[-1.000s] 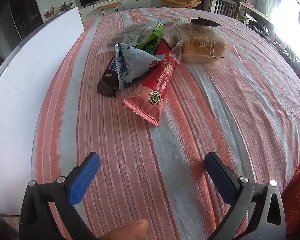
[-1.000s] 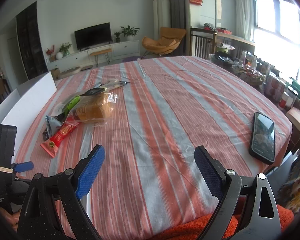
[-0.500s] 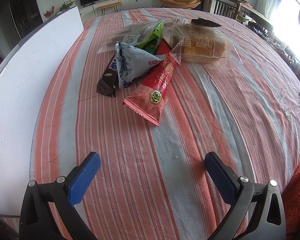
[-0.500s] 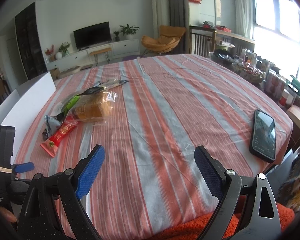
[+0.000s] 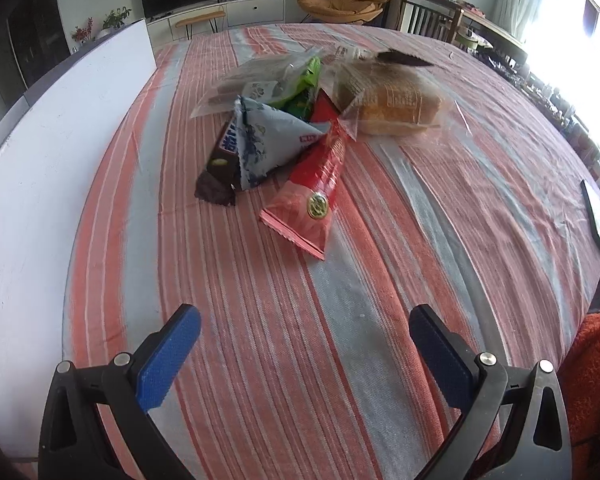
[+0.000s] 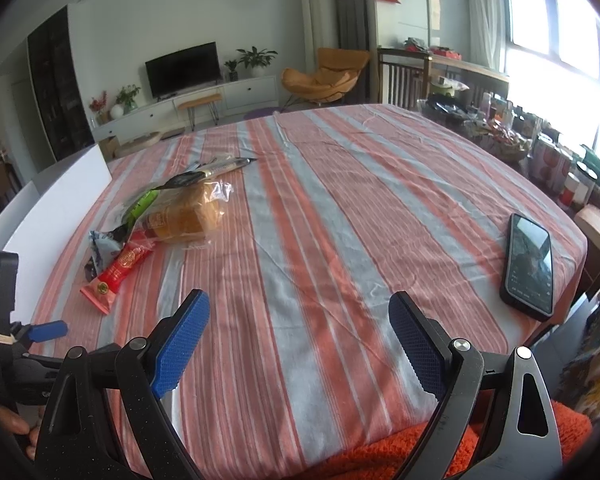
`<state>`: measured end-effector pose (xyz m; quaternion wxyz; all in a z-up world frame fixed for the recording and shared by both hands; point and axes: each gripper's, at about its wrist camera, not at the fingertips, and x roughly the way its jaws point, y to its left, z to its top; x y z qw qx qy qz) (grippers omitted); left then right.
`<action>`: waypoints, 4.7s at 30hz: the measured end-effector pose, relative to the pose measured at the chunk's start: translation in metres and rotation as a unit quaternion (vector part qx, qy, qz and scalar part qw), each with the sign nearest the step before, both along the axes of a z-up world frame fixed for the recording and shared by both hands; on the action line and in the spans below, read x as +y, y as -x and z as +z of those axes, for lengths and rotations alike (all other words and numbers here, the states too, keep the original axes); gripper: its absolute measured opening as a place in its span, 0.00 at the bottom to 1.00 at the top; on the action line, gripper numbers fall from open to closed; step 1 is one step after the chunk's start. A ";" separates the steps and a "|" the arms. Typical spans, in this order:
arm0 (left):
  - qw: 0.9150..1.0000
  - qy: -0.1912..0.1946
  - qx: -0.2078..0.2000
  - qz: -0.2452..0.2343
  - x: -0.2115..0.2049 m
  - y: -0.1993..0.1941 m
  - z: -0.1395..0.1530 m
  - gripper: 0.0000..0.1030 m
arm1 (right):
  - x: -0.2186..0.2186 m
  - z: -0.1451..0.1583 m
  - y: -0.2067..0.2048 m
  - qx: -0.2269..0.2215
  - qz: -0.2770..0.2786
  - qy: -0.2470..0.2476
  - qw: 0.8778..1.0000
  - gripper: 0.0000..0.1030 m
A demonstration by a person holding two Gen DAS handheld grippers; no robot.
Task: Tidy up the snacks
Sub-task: 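Reach the left gripper to the red tube packet and grasp it, then drag the red tube packet out of the pile with the left gripper and release, then grasp the red tube packet with the right gripper while the left grasps the white-blue triangular packet, then carry both packets over the cardboard box and open both grippers to drop them, then move both grippers back over the remaining snacks on the bed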
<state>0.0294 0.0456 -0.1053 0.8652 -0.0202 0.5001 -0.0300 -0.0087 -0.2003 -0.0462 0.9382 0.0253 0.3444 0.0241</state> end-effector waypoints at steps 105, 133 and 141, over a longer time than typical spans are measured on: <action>0.967 0.060 -0.174 0.178 0.277 0.057 0.164 0.27 | 0.241 0.101 -0.101 0.154 0.328 -0.328 0.872 0.11; 0.974 -0.080 -0.166 0.134 0.212 0.039 0.096 0.86 | 0.060 -0.019 -0.078 0.075 0.032 -0.022 0.996 0.66; 0.978 -0.111 -0.141 0.103 0.167 0.030 0.091 0.86 | 0.046 -0.024 -0.079 0.072 0.008 -0.014 0.997 0.70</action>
